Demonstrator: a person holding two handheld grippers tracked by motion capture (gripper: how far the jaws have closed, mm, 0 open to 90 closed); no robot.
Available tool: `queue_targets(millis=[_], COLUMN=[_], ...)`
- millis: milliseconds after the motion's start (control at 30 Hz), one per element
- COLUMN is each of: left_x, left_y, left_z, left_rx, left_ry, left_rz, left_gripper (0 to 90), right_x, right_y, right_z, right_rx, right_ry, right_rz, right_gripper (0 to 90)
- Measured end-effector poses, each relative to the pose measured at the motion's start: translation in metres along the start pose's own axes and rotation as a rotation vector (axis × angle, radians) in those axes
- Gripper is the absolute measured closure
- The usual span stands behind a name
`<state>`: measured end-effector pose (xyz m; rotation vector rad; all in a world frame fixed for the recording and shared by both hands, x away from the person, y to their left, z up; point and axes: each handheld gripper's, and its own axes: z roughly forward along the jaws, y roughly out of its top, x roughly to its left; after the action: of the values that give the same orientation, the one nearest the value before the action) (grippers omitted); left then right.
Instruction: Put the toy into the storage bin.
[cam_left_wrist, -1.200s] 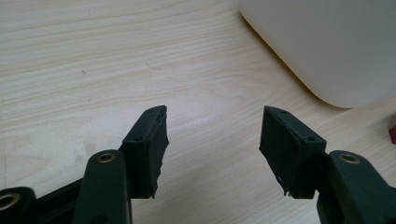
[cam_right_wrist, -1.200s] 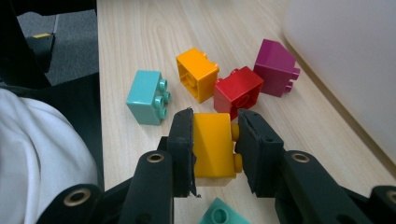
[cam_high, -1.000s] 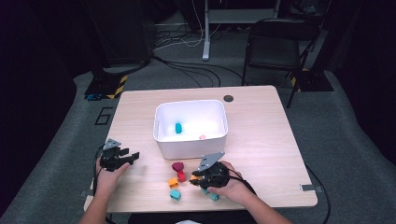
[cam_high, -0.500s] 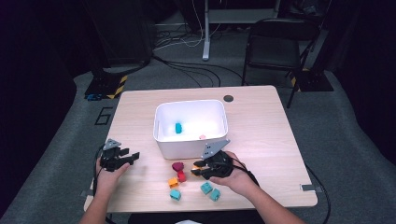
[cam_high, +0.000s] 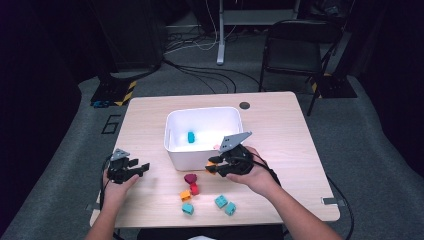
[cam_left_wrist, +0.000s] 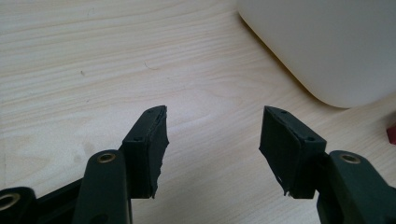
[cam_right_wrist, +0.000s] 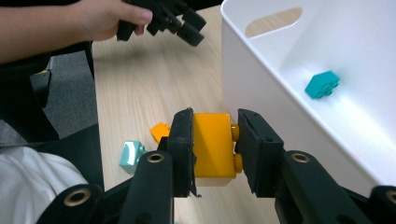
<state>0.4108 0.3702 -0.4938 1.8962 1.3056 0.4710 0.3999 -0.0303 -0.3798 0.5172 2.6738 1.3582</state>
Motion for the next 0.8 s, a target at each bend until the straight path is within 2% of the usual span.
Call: queue_targets(millis=[200,367,800], left_x=[0.0,0.0,0.002], left_y=[0.0,0.0,0.0], left_z=[0.0,0.0,0.0], left_rx=[-0.001,0.0,0.0], left_ry=[0.0,-0.001,-0.003], left_rz=[-0.001,0.0,-0.004], left_gripper=[41.2,41.2,41.2], right_x=[-0.008,-0.018,-0.045], right_y=[0.018,0.03,0.053], right_z=[-0.008,-0.007,0.012], right_rx=[-0.014,-0.027,-0.026], right_ry=[-0.009,-0.022,-0.075], right_rz=[-0.007,0.009,0.027], right_gripper=[66.9,66.9,66.9])
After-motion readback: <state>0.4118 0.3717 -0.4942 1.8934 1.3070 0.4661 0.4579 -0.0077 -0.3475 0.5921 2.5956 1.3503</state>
